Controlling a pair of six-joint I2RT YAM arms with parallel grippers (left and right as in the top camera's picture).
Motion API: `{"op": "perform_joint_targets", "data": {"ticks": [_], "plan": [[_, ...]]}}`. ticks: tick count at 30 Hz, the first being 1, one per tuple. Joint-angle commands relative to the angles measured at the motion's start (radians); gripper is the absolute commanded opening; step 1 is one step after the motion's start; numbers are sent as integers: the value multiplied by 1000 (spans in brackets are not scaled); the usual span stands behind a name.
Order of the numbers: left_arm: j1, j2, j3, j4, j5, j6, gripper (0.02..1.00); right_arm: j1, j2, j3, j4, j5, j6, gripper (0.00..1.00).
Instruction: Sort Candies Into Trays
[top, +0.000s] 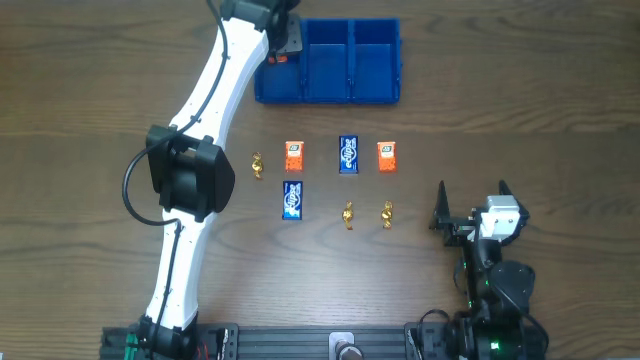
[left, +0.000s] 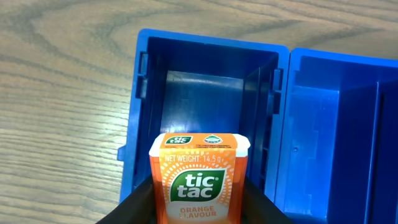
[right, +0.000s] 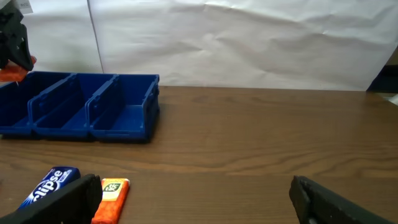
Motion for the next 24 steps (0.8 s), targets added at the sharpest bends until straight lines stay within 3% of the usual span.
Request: {"op": "perform_joint_targets", "data": {"ticks": [1, 2, 4, 6, 9, 15, 24], "plan": [[-4, -2, 28, -1, -8, 23, 689, -7, -7, -1, -8, -5, -11, 998], [-5, -6, 28, 0, -9, 23, 785, -7, -7, -1, -8, -5, -11, 998], [-16, -48, -14, 26, -11, 23, 884, -7, -7, -1, -8, -5, -11, 998], [-31, -146, -145, 101, -10, 19, 910, -7, -7, -1, -8, -5, -11, 998], [-89, -470, -596, 257, -8, -43, 919, -7, -7, -1, -8, -5, -11, 998], [-209, -702, -1070, 366, -8, -137, 919, -7, -7, -1, -8, -5, -11, 998], [-253, -591, -1231, 472, 19, -196, 879, -7, -7, -1, -8, -5, -11, 998]]}}
